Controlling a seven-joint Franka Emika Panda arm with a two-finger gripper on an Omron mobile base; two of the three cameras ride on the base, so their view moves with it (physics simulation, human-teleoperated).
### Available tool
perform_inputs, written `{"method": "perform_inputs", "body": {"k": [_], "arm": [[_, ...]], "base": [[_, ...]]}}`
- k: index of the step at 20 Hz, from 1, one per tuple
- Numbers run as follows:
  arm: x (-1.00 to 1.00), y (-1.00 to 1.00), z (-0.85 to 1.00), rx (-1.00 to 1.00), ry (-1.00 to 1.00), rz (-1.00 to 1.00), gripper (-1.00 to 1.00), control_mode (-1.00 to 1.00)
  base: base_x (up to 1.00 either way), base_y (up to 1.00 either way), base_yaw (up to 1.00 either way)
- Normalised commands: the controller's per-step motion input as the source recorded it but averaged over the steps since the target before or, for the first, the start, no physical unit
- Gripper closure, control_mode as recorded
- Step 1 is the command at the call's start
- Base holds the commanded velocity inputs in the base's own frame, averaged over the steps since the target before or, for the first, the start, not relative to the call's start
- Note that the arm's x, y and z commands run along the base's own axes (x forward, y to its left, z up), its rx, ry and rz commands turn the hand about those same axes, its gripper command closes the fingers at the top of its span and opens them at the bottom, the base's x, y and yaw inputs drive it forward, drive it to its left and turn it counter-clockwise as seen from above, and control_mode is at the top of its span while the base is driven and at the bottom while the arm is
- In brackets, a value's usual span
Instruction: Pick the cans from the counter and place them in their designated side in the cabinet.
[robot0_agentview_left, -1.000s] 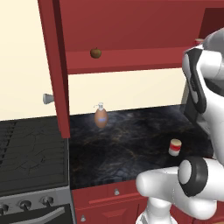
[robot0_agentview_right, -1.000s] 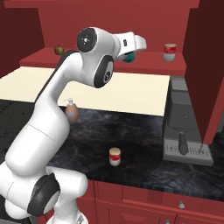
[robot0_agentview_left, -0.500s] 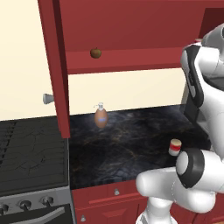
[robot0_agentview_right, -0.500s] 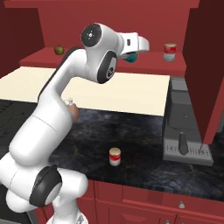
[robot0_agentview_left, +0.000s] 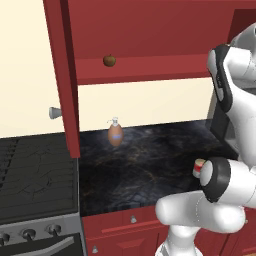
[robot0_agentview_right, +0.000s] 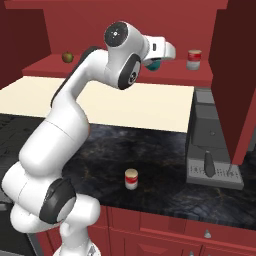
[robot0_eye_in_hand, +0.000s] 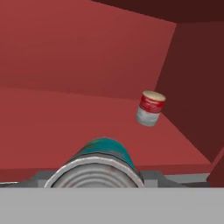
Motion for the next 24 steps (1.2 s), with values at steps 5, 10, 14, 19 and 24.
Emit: {"method": "perform_inputs", "body": {"k": [5, 10, 14, 19, 24], "arm": [[0.20, -0.13, -0.05, 0.02, 0.02, 0.00, 1.00, -1.00], [0.20, -0.12, -0.16, 0.00, 0.00, 0.00, 1.00, -1.00], [0.22, -0.12, -0.12, 0.00, 0.00, 0.00, 1.00, -1.00], [0.26, -0.11, -0.04, 0.00, 0.00, 0.00, 1.00, -1.00], [0.27, -0.14, -0.06, 0.00, 0.03, 0.00, 1.00, -1.00]], "base": [[0.00, 0.00, 0.00], [0.00, 0.00, 0.00], [0.00, 0.00, 0.00], [0.00, 0.00, 0.00], [0.00, 0.00, 0.00]]}}
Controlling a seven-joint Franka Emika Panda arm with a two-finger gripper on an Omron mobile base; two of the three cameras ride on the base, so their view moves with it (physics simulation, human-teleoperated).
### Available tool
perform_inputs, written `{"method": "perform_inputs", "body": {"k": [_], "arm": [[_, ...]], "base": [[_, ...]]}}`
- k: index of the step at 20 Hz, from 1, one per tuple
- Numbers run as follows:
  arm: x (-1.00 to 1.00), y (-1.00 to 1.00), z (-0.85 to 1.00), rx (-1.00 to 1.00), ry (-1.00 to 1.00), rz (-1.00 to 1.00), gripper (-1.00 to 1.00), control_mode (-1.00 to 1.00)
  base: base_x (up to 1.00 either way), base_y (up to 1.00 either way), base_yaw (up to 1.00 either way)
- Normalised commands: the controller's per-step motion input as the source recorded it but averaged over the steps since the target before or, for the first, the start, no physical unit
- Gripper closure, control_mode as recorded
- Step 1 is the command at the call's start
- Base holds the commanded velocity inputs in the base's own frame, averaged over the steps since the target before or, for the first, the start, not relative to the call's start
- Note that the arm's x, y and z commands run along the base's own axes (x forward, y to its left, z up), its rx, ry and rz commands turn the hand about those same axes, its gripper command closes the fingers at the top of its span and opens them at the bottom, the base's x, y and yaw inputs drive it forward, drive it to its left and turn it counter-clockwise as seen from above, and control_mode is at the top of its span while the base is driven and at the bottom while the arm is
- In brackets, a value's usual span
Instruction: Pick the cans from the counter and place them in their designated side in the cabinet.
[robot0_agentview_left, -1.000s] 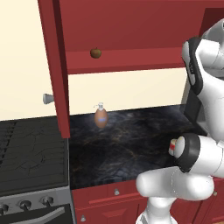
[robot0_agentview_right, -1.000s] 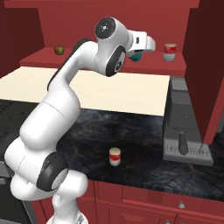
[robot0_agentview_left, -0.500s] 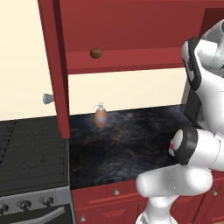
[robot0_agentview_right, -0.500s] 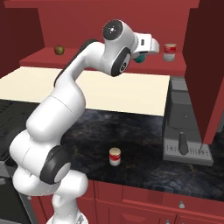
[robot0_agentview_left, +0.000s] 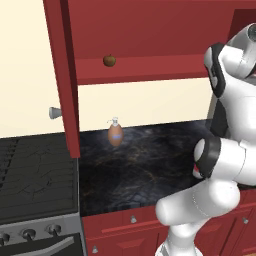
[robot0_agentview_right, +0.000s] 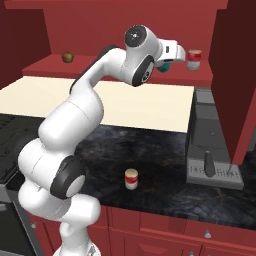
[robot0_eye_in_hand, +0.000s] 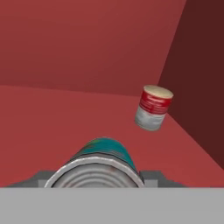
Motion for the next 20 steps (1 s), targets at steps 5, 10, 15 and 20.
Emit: {"method": "perform_inputs", "body": {"k": [5, 10, 15, 20], "arm": [[0.24, -0.14, -0.05, 0.00, 0.05, 0.00, 1.00, -1.00], [0.19, -0.14, -0.01, 0.00, 0.08, 0.00, 1.00, -1.00], [0.21, -0.10, -0.11, 0.00, 0.06, 0.00, 1.00, -1.00], [0.18, -0.08, -0.17, 0.00, 0.03, 0.00, 1.00, -1.00]], "base": [[0.00, 0.00, 0.00], [0.00, 0.00, 0.00], [0.00, 0.00, 0.00], [0.00, 0.00, 0.00]]}}
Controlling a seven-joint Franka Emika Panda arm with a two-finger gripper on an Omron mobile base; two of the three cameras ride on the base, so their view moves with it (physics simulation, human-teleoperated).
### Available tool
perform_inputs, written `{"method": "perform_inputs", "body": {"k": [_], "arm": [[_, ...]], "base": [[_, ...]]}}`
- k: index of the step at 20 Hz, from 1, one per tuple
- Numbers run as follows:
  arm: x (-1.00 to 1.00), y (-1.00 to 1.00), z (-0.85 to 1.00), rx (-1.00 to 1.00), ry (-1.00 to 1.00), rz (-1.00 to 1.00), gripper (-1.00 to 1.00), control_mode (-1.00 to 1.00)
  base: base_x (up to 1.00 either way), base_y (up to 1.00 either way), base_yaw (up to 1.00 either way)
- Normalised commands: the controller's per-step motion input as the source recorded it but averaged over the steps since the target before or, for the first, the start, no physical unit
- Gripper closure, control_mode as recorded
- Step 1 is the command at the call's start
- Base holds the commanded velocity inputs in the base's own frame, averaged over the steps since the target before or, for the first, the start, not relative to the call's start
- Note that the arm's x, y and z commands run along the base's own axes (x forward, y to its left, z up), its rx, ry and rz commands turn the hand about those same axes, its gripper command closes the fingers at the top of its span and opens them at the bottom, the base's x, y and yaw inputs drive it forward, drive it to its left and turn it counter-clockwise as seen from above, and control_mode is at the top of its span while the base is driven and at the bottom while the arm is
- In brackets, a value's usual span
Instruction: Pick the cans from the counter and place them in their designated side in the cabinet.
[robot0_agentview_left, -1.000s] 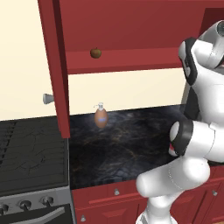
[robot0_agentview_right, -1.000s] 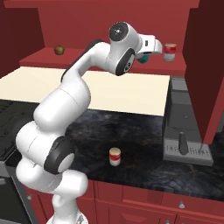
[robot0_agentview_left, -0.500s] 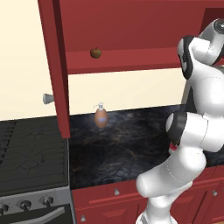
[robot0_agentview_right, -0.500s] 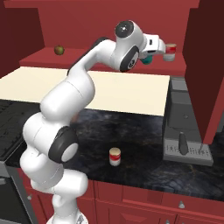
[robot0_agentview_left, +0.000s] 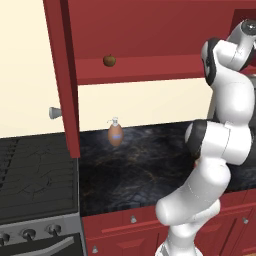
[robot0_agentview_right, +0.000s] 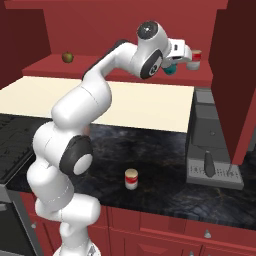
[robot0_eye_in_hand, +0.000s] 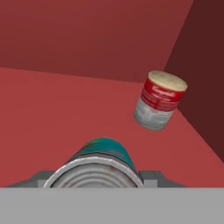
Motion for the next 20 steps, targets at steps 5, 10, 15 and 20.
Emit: {"method": "perform_inputs", "body": {"k": [5, 10, 15, 20], "arm": [[0.20, -0.07, -0.18, 0.00, 0.01, 0.00, 1.00, -1.00], [0.19, -0.06, -0.19, 0.00, 0.00, 0.00, 1.00, -1.00], [0.08, -0.05, -0.22, 0.00, 0.00, 0.00, -1.00, -1.00], [0.13, -0.09, -0.15, 0.00, 0.00, 0.00, -1.00, -1.00]], "base": [[0.00, 0.00, 0.00], [0.00, 0.00, 0.00], [0.00, 0.00, 0.00], [0.00, 0.00, 0.00]]}}
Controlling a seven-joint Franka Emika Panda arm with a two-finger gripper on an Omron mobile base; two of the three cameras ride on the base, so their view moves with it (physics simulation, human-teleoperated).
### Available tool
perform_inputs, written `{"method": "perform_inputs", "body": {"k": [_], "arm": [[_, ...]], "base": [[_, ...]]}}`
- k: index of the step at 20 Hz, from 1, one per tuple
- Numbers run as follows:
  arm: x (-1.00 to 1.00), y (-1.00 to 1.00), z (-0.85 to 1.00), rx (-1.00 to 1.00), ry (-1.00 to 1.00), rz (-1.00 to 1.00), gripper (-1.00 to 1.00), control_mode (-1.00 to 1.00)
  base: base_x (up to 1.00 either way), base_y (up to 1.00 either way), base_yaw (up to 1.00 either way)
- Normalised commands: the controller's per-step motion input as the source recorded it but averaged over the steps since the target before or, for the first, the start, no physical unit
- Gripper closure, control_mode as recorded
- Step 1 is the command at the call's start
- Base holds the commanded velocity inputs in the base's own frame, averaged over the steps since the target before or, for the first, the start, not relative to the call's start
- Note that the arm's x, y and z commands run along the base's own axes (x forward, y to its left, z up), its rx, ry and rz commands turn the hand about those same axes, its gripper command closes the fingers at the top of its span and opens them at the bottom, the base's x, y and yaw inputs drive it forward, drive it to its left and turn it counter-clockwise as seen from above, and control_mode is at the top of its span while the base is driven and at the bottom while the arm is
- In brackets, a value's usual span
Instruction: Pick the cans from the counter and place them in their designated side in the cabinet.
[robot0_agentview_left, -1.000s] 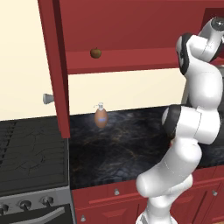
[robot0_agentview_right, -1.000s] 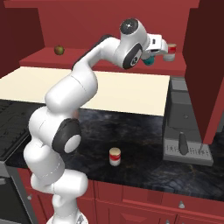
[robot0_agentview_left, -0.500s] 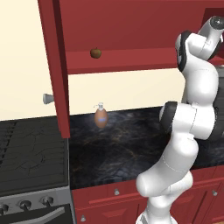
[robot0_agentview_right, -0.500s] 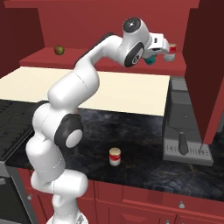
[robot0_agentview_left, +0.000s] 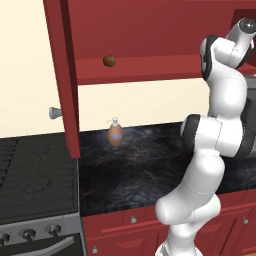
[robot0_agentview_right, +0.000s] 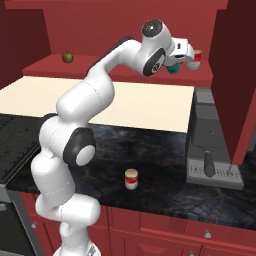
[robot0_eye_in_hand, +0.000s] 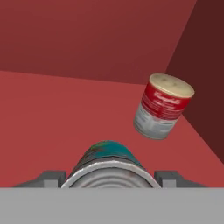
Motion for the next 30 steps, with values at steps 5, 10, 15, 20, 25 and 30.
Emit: {"method": "perform_inputs", "body": {"k": [5, 10, 15, 20, 25, 30], "arm": [[0.23, -0.06, -0.14, 0.00, 0.00, 0.00, -1.00, -1.00], [0.33, -0.02, -0.08, 0.00, 0.00, 0.00, -1.00, -1.00], [0.01, -0.15, 0.00, 0.00, -0.07, 0.02, -1.00, -1.00], [0.00, -0.09, 0.00, 0.00, -0.13, 0.05, -1.00, -1.00], [0.00, 0.00, 0.00, 0.00, -0.15, 0.07, -1.00, -1.00], [-0.13, 0.00, 0.10, 0.01, -0.16, 0.07, -1.00, -1.00]], "base": [[0.00, 0.00, 0.00], [0.00, 0.00, 0.00], [0.00, 0.00, 0.00], [0.00, 0.00, 0.00], [0.00, 0.00, 0.00], [0.00, 0.00, 0.00]]}}
